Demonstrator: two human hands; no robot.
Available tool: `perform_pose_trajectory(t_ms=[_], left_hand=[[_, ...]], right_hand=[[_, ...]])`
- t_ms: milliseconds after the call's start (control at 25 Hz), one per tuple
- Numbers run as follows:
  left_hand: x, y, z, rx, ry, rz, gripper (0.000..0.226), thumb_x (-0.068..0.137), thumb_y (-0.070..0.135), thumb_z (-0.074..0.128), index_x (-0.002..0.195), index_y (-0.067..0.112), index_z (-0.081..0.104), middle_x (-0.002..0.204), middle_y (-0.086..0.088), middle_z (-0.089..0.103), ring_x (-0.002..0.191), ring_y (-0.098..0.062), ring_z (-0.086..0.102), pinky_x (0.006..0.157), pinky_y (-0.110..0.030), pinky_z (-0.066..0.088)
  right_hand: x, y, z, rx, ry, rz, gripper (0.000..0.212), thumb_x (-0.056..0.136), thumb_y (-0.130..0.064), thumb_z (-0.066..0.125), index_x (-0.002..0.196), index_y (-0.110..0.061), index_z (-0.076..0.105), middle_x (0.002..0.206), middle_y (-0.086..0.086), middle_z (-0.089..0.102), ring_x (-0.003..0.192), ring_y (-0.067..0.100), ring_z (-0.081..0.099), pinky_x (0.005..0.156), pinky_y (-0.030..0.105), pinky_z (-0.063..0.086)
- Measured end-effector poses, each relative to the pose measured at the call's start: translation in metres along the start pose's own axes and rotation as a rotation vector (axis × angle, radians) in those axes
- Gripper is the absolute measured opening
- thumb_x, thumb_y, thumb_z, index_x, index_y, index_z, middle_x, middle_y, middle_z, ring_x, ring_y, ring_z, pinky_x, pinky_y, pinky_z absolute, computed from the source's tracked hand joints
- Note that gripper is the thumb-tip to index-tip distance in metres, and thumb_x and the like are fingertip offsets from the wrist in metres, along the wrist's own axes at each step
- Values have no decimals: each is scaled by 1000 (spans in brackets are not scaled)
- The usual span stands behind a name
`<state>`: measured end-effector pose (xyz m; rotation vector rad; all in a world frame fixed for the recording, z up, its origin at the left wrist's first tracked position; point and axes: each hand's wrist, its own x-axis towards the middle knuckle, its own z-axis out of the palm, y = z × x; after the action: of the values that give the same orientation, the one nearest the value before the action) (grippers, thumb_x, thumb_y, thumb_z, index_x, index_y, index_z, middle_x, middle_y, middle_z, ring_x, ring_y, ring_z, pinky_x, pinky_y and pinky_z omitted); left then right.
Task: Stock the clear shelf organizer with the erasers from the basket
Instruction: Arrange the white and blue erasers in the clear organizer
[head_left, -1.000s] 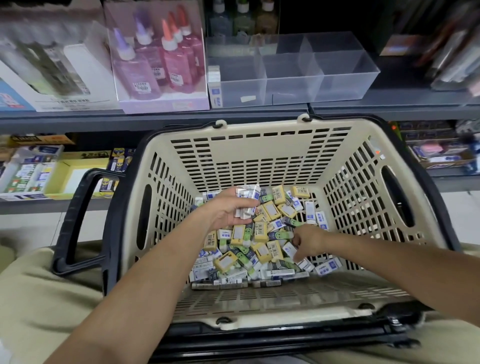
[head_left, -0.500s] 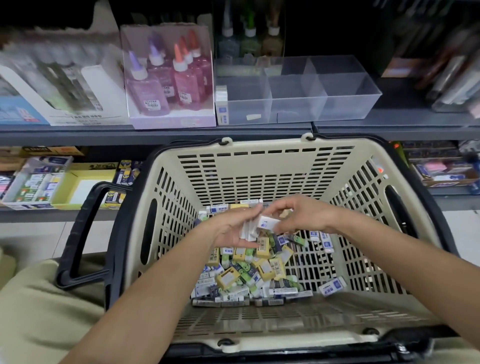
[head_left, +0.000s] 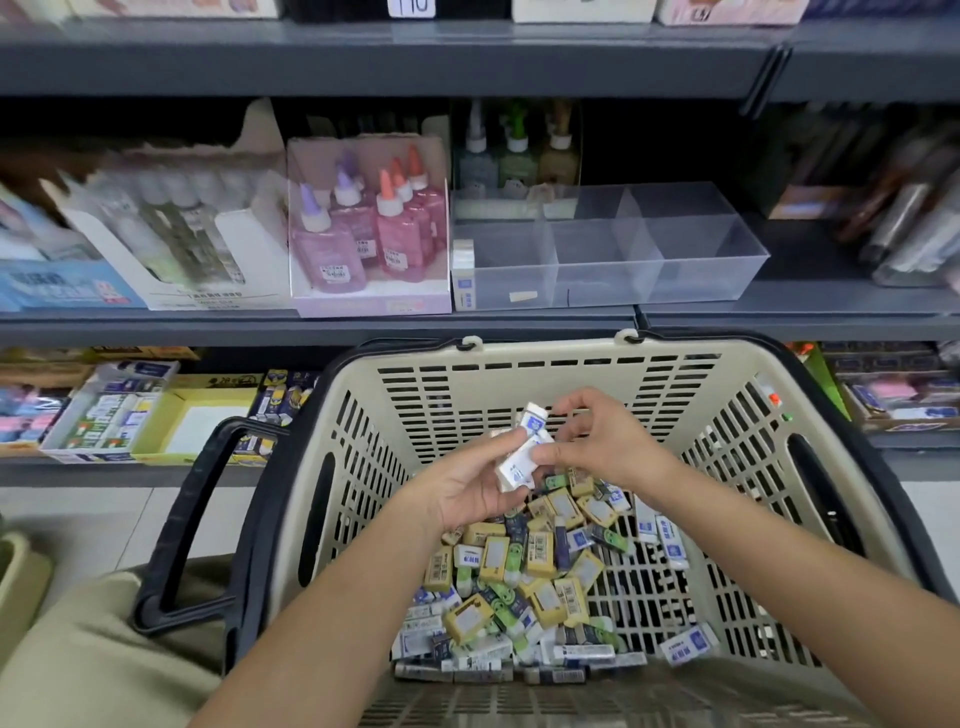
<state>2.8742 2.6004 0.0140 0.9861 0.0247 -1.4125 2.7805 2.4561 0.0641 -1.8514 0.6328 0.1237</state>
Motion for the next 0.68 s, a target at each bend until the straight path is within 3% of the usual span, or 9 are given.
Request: perform_pose_trajectory(t_ms=[160,280,480,680], left_hand=[[2,3,7,19,53,112,28,68,21,73,93,13,66,78,-4,67,66,-14,62,50,-20,52],[2,11,9,-7,79,161,33,66,19,74,97,12,64,78,-5,68,62,-14,62,50,-21,52],[-6,21,8,24,150,162,46,63,15,77,106,10,61,76,-4,70,60,-15,66,50,-24,53],[-14,33,11,8,174,241,47,61,14,79,104,11,61,79,-4,67,65,-15,65,53,-27,54]], right_hand=[[0,-4,0,389,-139,164,20,80,-5,68,98,-6,60,67,1,72,57,7,66,52,16,51],[2,-9,-7,556,-116,183,8,83,-3,64,90,-6,62,71,6,72,60,9,67,54,16,53],[4,-16,-15,409,-41,41,19,81,-2,66,93,-17,67,76,10,72,59,10,67,57,18,55],[5,-35,-26,240,22,-113,15,77,-17,69,88,-8,66,69,6,68,54,7,63,53,16,52]])
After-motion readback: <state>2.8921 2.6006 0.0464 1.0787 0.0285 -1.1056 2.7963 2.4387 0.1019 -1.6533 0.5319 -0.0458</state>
